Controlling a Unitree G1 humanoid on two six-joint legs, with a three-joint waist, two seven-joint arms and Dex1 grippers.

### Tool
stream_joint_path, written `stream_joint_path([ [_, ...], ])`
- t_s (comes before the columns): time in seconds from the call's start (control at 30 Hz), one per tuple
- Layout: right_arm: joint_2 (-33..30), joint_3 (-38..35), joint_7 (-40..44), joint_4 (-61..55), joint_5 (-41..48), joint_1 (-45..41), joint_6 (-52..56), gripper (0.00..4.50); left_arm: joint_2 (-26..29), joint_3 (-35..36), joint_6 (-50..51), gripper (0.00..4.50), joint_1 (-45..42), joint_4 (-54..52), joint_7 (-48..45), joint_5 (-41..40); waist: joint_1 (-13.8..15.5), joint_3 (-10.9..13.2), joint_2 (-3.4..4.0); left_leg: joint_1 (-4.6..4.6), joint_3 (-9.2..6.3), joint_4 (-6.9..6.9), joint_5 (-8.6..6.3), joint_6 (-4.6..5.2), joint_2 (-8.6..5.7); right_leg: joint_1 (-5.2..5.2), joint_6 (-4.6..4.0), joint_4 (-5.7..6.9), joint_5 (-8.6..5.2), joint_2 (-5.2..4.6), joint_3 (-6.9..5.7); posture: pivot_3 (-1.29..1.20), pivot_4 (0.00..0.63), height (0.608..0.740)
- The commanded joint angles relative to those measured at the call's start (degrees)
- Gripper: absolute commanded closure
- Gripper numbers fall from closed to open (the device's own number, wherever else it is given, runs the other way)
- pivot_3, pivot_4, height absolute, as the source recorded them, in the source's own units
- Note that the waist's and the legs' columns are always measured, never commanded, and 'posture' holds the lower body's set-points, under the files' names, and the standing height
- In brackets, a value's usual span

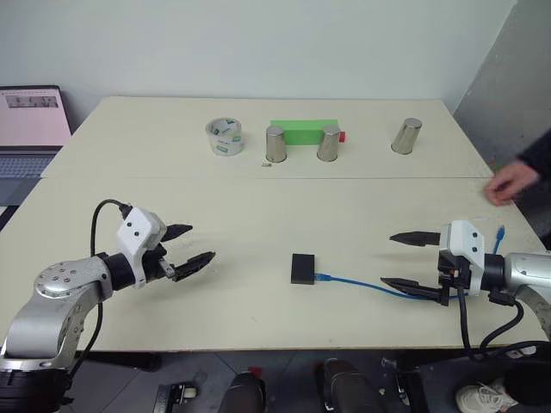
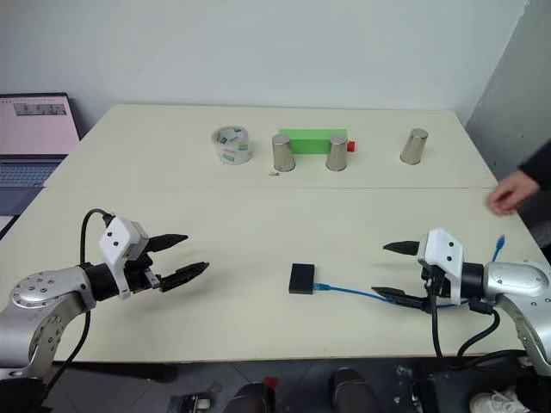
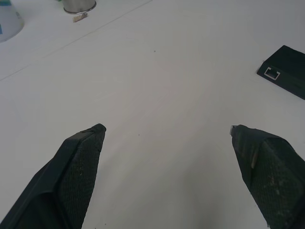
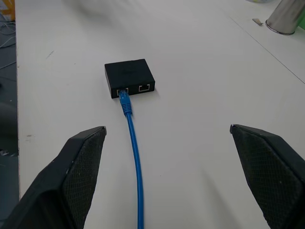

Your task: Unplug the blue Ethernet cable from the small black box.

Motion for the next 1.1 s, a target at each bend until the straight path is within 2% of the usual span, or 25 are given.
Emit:
stream_joint_path([
  [0.03,-0.48,-1.52,0.12,-0.93,-0.32,-0.32,-0.72,0.09,0.29,1.67,-0.38,0.04,0.0,-2.34,-0.99,-1.32,0.01,0.0,0.0,0.0,0.0,0.0,0.0,0.0,0.0,0.0,0.0,0.0,0.0,0.0,0.0,0.0,0.15,0.74],
  [0.33,0.04,0.57,-0.5,-1.74,-1.49,-1.0,0.3,0.09,0.53,0.88,-0.2,0.04,1.6,-4.03,-1.66,-1.07,0.02,0.0,0.0,0.01,0.01,0.01,0.0,0.0,0.0,0.0,-0.01,0.01,0.0,0.0,0.01,0.0,0.15,0.74],
  [0.63,6.99,15.27,-4.03,1.97,-11.93,-7.68,-0.44,0.09,0.38,-0.74,-0.87,0.04,1.97,-6.31,-5.74,-3.19,-0.15,0.01,0.01,-0.01,0.04,0.01,0.0,0.0,0.0,-0.05,-0.01,0.03,-0.01,0.0,0.03,0.0,0.15,0.74],
  [0.8,11.3,22.87,-3.55,9.21,-17.72,-11.49,-3.12,0.09,1.96,-6.24,-1.71,0.04,4.56,-9.25,-12.22,-2.5,-0.18,0.0,0.0,-0.03,0.08,0.01,0.0,0.0,0.0,-0.08,0.0,0.03,0.0,0.0,0.05,0.0,0.15,0.74],
  [1.0,16.92,26.96,-4.16,17.0,-21.43,-16.01,-4.63,0.09,1.82,-9.91,-3.25,0.04,5.61,-10.17,-13.61,-0.45,-0.32,0.01,0.01,0.01,0.1,0.02,0.0,0.0,0.03,-0.1,0.0,0.13,0.0,0.01,0.07,0.0,0.15,0.74],
  [1.1,17.71,27.7,-3.48,18.79,-22.54,-16.98,-5.15,0.54,1.37,-10.04,-3.28,0.0,5.5,-9.72,-13.23,-0.39,-0.37,0.01,0.01,0.07,0.06,0.04,0.0,0.0,0.05,-0.09,-0.02,0.26,0.0,0.04,0.05,0.0,0.15,0.74],
])
